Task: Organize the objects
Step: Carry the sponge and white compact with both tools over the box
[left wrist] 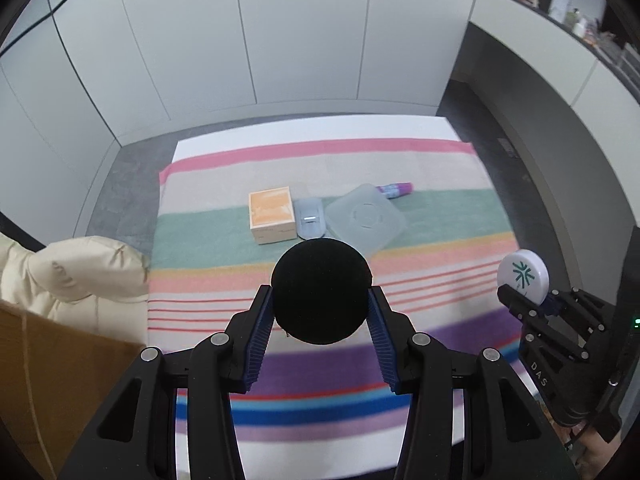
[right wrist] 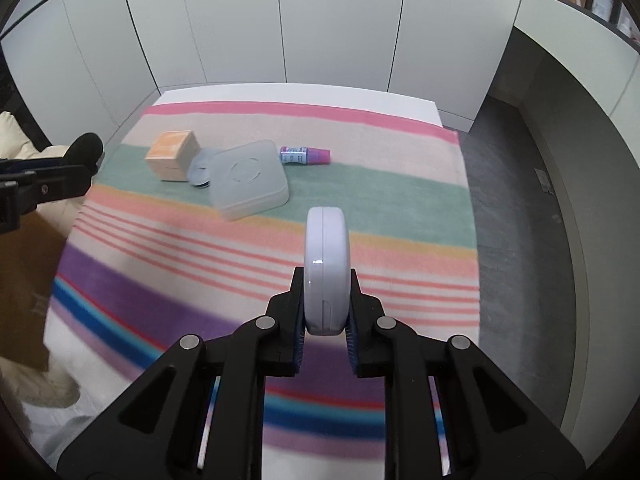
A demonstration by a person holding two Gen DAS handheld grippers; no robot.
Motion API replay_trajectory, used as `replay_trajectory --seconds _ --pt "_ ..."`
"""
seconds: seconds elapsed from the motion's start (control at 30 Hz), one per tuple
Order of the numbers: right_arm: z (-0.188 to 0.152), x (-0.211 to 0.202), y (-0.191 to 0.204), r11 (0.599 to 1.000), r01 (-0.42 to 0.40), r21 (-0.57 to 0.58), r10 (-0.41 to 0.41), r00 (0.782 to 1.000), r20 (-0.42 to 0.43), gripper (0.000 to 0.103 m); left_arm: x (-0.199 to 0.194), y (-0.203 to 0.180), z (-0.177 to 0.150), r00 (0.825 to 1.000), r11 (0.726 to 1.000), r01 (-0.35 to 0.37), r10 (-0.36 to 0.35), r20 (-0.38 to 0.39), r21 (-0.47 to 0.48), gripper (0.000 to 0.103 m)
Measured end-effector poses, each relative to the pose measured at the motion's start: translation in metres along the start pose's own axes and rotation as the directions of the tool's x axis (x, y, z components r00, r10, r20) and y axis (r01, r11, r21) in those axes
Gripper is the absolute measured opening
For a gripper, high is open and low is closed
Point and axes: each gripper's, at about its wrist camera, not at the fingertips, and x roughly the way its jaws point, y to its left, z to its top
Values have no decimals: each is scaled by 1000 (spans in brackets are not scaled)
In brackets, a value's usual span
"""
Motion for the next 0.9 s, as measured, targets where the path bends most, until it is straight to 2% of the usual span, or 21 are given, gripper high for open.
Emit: replay_trajectory --seconds 0.3,0.6,0.73,0.9 --pt "-40 -40 1 999 10 37 -8 999 -31 17 -68 0 -43 998 998 -43 41 43 54 48" --pt "-37 -57 28 1000 5 15 -5 1000 -22 17 -79 48 -61 995 992 -100 102 12 -82 48" --pt "-27 -60 50 1000 -8 -5 8 1000 -19 17 -80 76 -66 992 983 -127 128 1 -130 48" --pt "-6 -64 90 998 -45 -50 45 999 -3 17 -78 116 -76 992 968 -124 120 -32 -218 48"
